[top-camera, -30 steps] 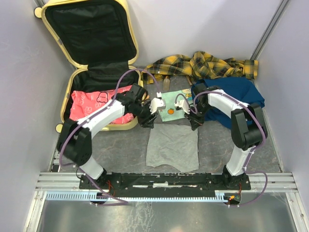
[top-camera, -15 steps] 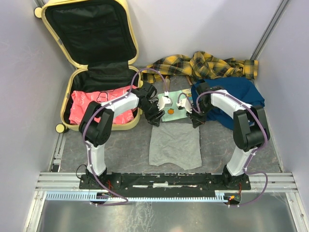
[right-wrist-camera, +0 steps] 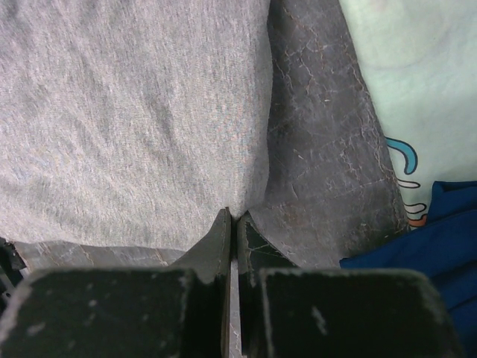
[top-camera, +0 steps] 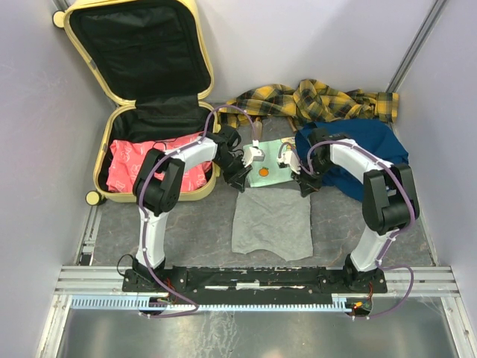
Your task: Pack the luggage
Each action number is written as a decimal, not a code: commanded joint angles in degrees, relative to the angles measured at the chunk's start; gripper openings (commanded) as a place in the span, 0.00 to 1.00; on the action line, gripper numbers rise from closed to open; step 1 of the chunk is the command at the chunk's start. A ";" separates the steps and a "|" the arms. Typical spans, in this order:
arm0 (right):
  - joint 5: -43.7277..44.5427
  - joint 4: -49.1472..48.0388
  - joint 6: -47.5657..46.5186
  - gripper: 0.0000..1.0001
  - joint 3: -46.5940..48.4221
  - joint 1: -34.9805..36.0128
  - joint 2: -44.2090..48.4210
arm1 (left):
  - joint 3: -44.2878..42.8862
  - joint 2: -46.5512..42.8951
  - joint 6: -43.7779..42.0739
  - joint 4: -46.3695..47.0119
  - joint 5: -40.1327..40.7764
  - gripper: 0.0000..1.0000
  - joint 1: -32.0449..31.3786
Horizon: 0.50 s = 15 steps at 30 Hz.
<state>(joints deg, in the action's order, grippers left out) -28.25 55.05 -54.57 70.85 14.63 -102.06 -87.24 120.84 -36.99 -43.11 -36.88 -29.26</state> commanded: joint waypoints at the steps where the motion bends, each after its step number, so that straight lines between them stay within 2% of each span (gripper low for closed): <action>1: -1.30 -0.82 -0.65 0.05 1.07 -1.02 1.68 | -3.48 0.37 -2.39 -2.52 -4.03 0.15 0.87; 7: -4.27 0.56 2.06 0.04 7.71 -3.99 1.07 | -6.11 -3.12 1.88 2.19 -2.91 0.03 2.88; 12: -6.08 3.80 0.45 0.04 12.78 -5.40 2.32 | -10.39 -5.43 0.85 1.71 -1.93 0.03 4.34; 15: -6.88 5.15 -1.24 0.04 12.28 -5.46 4.32 | -10.32 -7.77 0.35 1.77 -1.85 0.03 4.14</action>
<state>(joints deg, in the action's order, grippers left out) -32.29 56.64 -53.41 81.69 9.28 -101.80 -95.15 119.55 -36.25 -42.78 -38.98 -25.43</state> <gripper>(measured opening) 0.048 0.058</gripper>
